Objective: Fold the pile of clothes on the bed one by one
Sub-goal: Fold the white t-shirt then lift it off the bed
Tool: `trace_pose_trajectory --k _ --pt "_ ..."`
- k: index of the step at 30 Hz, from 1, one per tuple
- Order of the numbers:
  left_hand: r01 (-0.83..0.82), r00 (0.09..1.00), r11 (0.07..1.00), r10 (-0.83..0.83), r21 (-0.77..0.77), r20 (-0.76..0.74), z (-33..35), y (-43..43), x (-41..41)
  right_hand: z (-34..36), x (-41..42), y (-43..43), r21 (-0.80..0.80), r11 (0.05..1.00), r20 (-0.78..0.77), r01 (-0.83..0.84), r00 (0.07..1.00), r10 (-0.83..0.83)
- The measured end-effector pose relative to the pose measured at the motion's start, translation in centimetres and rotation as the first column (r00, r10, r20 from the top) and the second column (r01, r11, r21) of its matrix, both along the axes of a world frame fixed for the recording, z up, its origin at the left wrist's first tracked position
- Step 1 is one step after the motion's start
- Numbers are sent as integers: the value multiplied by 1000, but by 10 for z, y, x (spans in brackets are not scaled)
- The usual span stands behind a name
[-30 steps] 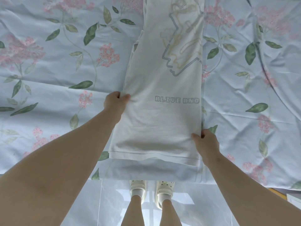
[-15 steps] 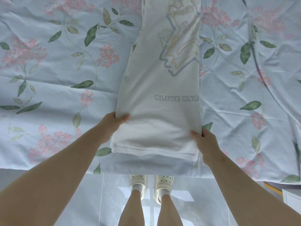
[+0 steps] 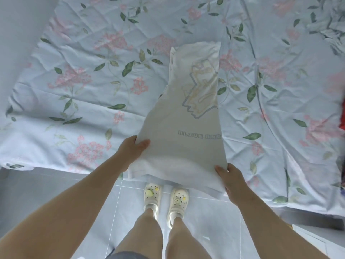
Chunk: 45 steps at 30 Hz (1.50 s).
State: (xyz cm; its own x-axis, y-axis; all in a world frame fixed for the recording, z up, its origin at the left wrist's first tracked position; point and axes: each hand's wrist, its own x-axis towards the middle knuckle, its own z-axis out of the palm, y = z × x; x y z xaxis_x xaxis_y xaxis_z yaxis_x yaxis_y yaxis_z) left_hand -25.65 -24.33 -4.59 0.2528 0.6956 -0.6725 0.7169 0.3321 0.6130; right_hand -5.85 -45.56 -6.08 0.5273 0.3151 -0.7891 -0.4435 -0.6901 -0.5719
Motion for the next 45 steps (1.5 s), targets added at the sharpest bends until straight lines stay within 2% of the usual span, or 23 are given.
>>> trace_pose_trajectory --k 5,8,10,14,16,18,20,21,22,23,24,26,27,28,29,30,31,33,37,39,41,43,45 --pt "-53 997 983 43 -176 -60 9 -5 -3 14 9 -3 -65 997 -12 -31 999 30" --pt "-64 997 899 35 -433 -76 14 9 -1 16 19 6 -95 995 -79 -17 997 9" --pt "-85 996 838 69 -540 -50 18 27 7 20 30 20 -101 994 -138 28 990 -42" --pt "-150 981 778 192 -610 3 32 73 42 34 63 70 -121 986 -263 112 954 -140" --pt "-231 948 742 317 -629 26 41 105 72 41 87 106 -75 980 -329 187 923 -201" --pt "-343 837 679 534 -649 117 49 138 108 51 114 147 105 930 -373 352 881 -291" --pt "-346 632 650 694 -676 344 57 168 143 62 141 184 368 748 -442 552 812 -382" --pt "-318 526 650 727 -690 443 58 182 159 70 152 200 464 651 -478 601 788 -387" --pt "-293 482 668 721 -684 498 57 193 172 71 160 213 511 612 -484 604 790 -376" --pt "-271 525 713 673 -647 521 52 199 182 69 164 222 517 646 -449 561 821 -353" --pt "-243 643 788 567 -565 515 43 200 190 60 164 228 486 738 -359 469 877 -320" --pt "-46 897 950 174 -308 406 19 192 197 37 153 233 344 924 -109 169 984 -140" --pt "119 948 978 -60 -173 314 2 185 196 22 145 233 265 964 -10 14 1000 -12" --pt "304 935 951 -286 -58 209 -16 179 194 6 138 231 190 973 64 -130 991 120" --pt "489 868 872 -489 23 83 -35 173 191 -10 133 227 89 953 136 -288 952 275" --pt "649 761 757 -647 75 -52 -53 167 187 -27 130 224 -59 890 207 -452 867 454" --pt "769 638 632 -748 101 -180 -69 163 184 -41 129 221 -230 776 248 -587 736 630" --pt "886 458 452 -815 104 -355 -94 156 181 -65 130 222 -430 557 248 -710 501 829" --pt "952 293 291 -791 91 -538 -133 146 178 -102 137 228 -534 348 257 -771 244 935" --pt "958 284 251 -746 140 -602 -150 144 177 -116 145 231 -526 322 283 -788 195 939" --pt "946 321 201 -693 255 -645 -164 144 174 -128 152 231 -528 323 343 -785 151 927" --pt "901 399 152 -657 405 -640 -169 145 170 -135 159 228 -526 381 469 -760 115 876" --pt "841 479 135 -637 525 -604 -174 147 168 -138 167 226 -474 456 554 -753 147 819"
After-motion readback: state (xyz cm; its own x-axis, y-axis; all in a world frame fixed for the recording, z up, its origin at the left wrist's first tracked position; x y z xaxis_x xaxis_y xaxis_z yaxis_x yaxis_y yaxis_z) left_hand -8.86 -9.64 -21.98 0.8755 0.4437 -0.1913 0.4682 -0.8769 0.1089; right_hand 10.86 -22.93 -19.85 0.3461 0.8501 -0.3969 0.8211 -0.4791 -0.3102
